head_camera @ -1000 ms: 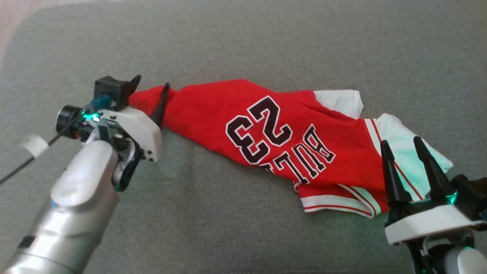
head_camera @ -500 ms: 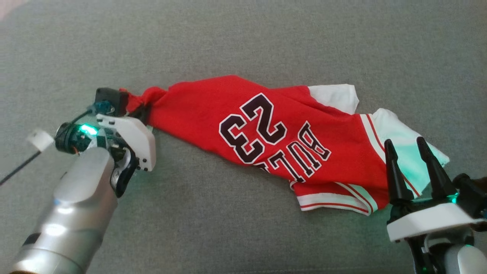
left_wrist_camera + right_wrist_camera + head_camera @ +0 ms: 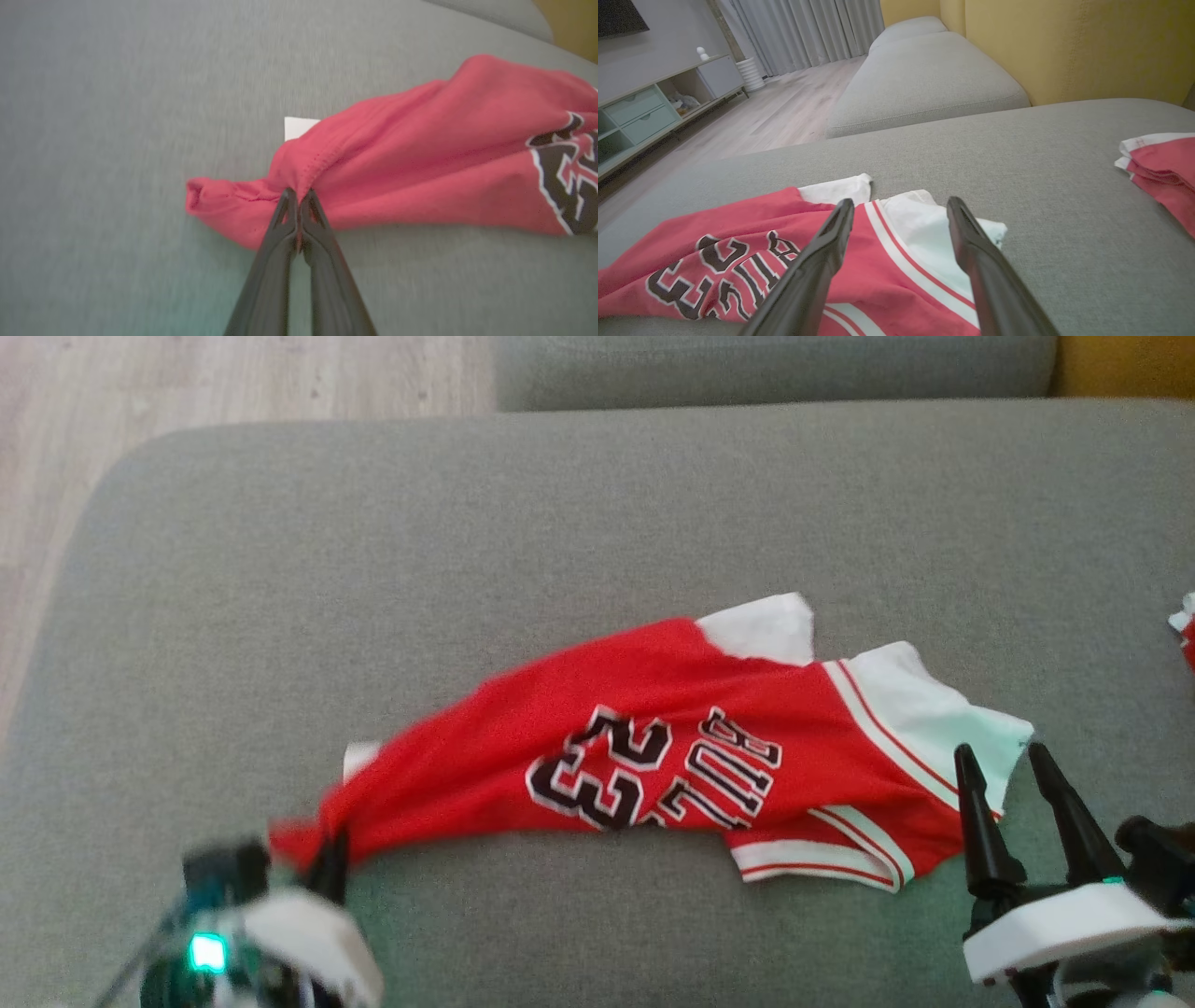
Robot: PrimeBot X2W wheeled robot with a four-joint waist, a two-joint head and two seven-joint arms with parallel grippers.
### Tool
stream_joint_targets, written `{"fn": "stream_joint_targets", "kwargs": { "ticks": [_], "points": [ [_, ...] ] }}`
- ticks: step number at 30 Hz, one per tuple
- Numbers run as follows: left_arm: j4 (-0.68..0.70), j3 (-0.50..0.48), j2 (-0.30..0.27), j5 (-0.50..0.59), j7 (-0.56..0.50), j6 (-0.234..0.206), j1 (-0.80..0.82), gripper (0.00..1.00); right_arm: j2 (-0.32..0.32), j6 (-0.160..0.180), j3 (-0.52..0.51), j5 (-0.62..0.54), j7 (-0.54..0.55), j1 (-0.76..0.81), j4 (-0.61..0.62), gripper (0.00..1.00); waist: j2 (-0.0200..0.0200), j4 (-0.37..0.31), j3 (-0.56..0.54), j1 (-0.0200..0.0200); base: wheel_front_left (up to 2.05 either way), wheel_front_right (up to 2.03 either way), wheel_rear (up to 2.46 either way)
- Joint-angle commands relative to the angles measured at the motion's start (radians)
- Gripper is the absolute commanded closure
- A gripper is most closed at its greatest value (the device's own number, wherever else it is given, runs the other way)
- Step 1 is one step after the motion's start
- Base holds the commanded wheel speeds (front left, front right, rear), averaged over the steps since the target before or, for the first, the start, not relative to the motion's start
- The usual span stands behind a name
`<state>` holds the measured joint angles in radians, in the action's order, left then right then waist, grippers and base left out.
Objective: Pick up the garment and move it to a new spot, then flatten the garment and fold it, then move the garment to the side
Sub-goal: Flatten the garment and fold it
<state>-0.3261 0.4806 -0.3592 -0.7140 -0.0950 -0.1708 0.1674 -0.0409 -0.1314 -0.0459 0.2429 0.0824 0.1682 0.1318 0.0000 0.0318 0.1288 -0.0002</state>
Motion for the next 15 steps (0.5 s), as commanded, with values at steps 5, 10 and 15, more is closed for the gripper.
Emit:
{"fn": "stream_joint_targets", "kwargs": {
  "ticks": [5, 10, 15],
  "points": [
    [0.21, -0.05, -0.045, -0.057, -0.057, -0.098, -0.207, 1.0, -0.009, 0.001, 0.01, 0.011, 0.026, -0.008, 0.028, 0.0, 0.0, 0.01, -0.038, 0.0002, 0.0, 0.0, 0.0],
    [0.244, -0.027, -0.023, -0.093, -0.08, -0.126, -0.331, 1.0, -0.009, 0.001, 0.011, 0.009, 0.04, 0.002, 0.025, 0.0, 0.0, 0.005, -0.057, 0.0002, 0.0, 0.0, 0.0],
    [0.22, -0.01, 0.016, -0.07, 0.003, -0.112, -0.345, 0.0, -0.009, 0.001, 0.005, 0.0, 0.049, 0.013, 0.036, 0.0, 0.0, 0.006, -0.07, 0.0002, 0.0, 0.0, 0.0]
  ]
}}
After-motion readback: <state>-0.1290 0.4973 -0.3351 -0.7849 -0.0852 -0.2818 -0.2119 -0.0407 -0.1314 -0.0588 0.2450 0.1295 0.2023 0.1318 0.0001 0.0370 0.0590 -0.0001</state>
